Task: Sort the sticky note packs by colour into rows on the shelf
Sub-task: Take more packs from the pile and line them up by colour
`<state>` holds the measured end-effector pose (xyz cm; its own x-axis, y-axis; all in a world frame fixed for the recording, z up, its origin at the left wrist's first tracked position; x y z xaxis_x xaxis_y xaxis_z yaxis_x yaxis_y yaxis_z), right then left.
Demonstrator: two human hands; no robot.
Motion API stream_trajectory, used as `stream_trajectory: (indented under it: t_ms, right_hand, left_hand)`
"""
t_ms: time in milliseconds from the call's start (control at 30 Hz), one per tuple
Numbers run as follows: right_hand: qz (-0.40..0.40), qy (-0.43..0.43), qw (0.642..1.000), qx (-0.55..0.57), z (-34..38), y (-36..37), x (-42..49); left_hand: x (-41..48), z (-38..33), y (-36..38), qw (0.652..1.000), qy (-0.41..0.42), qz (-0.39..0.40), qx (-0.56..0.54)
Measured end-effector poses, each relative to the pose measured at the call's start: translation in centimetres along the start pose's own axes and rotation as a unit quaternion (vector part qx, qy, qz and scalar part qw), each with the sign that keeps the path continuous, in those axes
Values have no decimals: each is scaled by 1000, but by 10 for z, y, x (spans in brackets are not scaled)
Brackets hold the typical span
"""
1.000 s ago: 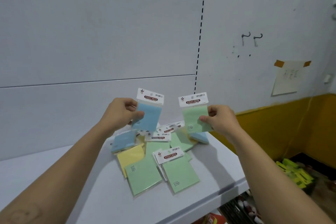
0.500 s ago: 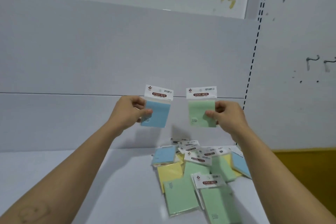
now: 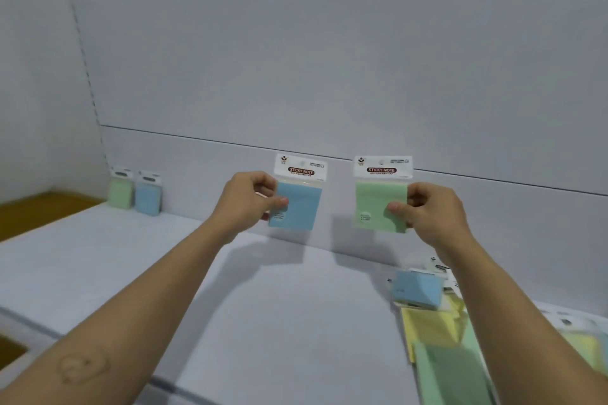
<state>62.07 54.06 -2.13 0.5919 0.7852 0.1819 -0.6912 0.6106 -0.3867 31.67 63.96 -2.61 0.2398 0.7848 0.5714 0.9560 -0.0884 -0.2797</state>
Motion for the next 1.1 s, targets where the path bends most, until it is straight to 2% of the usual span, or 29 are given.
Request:
stream_trajectory:
  t_ms: [267,767,933,1100]
  right_hand:
    - [58,-16,998,8,39,85,-16]
    - [146,-34,989,16,132,290,-97]
    - [147,-38,988,18,147,336,-118]
    - [151,-32,988,11,148,369,-128]
  left_hand:
    - [-15,31,-93,997,-21,-64,33]
    - [-79,105,-337,980,-78,-169,68]
    - [-97,136,-387,973,-101,-194,69]
    - [-110,164,-406,969,-124,-200,72]
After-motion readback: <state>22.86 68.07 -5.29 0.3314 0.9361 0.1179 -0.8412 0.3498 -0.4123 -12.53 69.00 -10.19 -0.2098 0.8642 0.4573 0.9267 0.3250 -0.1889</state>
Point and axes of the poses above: each hand's wrist, its own x-axis towards the middle knuckle, its own y-axis out of the palm, z = x × y, the point moved 8 cm from there along x, towards the middle knuckle, and after that the axes turned 15 degrees about y, right-handed, at the moved point
